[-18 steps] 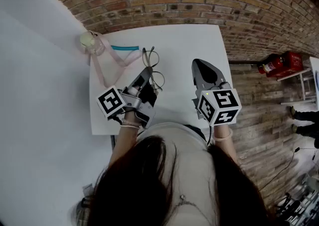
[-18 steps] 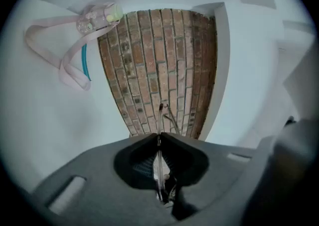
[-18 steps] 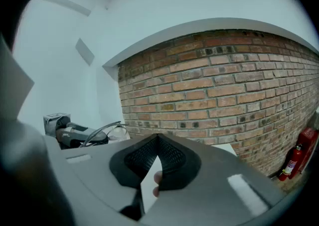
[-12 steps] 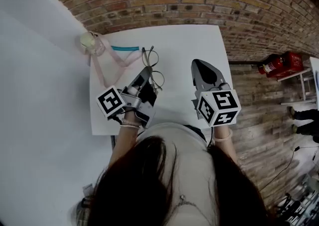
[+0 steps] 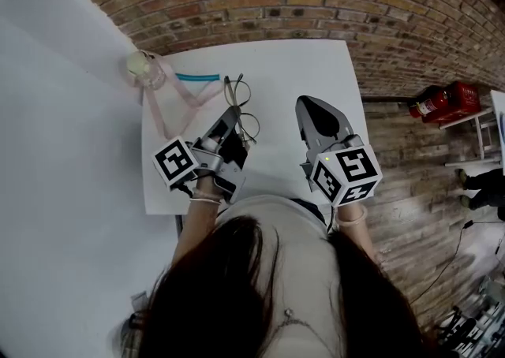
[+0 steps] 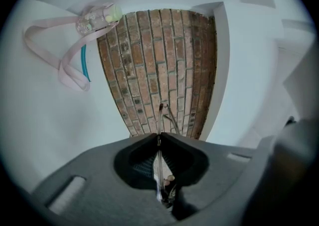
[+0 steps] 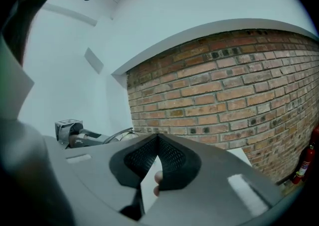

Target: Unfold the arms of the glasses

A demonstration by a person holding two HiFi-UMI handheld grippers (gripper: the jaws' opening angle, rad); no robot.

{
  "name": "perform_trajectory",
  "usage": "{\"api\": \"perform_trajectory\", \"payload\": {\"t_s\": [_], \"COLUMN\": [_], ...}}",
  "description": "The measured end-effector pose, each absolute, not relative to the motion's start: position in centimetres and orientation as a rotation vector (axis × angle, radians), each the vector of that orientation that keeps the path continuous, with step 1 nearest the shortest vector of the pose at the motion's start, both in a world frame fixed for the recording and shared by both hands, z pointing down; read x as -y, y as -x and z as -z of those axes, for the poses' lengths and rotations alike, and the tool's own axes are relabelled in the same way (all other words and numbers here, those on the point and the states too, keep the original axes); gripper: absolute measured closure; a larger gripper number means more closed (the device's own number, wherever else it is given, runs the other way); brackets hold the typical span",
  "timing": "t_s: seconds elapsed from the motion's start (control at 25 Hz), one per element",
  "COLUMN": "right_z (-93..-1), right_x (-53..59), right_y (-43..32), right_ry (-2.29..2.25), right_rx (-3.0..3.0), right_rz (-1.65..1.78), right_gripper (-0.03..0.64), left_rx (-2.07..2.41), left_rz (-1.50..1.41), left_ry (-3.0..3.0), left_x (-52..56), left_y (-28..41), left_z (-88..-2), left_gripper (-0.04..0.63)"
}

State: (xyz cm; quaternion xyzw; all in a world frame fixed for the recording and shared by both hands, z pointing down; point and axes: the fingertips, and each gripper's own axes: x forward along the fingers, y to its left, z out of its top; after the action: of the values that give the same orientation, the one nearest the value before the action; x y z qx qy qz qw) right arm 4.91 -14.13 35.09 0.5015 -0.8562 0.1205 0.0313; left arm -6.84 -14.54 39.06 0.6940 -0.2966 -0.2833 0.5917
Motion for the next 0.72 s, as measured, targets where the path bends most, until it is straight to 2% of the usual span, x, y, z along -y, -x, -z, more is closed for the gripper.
{"api": "perform_trajectory", "payload": {"t_s": [0.72], "right_z": [-34.5], "right_x": [12.3], "right_y": [-1.2], "right_ry": [-1.337], "right_rx": [2.744], "right_rz": [-0.348], "right_gripper": [0.601], "left_rx": [0.704], "left_rz": [0.682], "left_ry": [-1.593], "left_x": [14.7], "left_y": [7.3], "left_z": [-39.1], "left_gripper": [0.571]}}
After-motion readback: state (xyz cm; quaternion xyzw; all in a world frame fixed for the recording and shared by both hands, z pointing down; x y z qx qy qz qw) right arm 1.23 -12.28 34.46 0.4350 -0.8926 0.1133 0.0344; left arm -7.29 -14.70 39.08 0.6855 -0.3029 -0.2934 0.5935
